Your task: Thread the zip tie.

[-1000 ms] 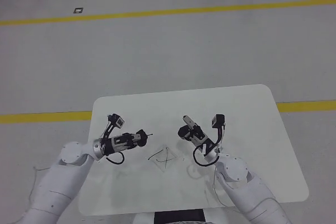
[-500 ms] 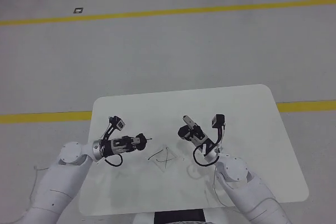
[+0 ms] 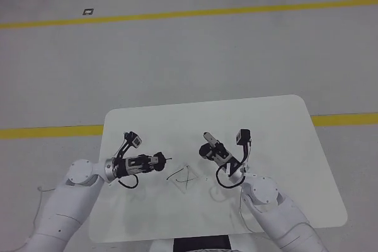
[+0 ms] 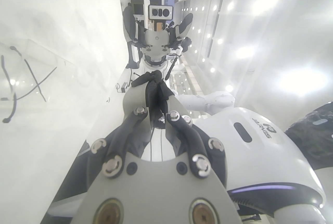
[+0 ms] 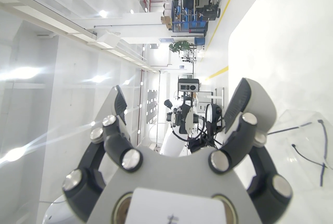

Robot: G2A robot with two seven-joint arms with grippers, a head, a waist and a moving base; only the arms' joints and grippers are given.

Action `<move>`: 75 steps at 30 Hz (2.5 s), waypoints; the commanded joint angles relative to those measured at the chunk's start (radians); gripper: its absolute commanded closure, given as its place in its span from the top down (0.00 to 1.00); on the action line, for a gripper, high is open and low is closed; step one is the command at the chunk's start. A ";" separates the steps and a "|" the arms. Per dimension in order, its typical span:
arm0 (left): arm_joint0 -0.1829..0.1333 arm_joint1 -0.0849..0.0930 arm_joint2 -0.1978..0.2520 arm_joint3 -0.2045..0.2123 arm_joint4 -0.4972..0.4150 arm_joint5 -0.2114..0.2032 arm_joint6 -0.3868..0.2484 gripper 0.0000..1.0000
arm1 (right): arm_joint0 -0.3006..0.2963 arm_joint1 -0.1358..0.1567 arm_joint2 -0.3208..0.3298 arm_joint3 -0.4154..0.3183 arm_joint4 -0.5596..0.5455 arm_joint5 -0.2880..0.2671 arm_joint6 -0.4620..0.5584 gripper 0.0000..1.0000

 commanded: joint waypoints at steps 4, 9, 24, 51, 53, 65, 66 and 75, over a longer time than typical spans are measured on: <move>-0.013 0.009 0.001 0.027 -0.014 0.001 -0.090 0.00 | 0.026 0.006 -0.004 0.022 0.008 0.073 0.134 1.00; -0.018 0.025 0.034 0.022 -0.018 -0.003 -0.090 0.00 | 0.051 0.010 -0.019 0.041 0.027 0.106 0.251 1.00; -0.037 0.046 0.071 0.027 -0.040 -0.003 -0.090 0.00 | 0.064 0.009 -0.048 0.033 0.014 0.093 0.289 1.00; -0.037 0.046 0.071 0.027 -0.040 -0.003 -0.090 0.00 | 0.143 -0.001 -0.145 0.111 0.130 0.085 0.443 0.19; -0.037 0.046 0.071 0.027 -0.040 -0.003 -0.090 0.00 | 0.143 -0.001 -0.147 0.110 0.131 0.085 0.442 0.18; -0.037 0.046 0.071 0.027 -0.040 -0.003 -0.090 0.00 | 0.164 -0.006 -0.173 0.125 0.146 0.082 0.432 0.11; -0.037 0.046 0.071 0.027 -0.040 -0.003 -0.090 0.00 | 0.166 -0.006 -0.175 0.126 0.146 0.083 0.431 0.10; -0.037 0.046 0.071 0.027 -0.040 -0.003 -0.090 0.00 | 0.184 -0.011 -0.192 0.141 0.150 0.087 0.423 0.07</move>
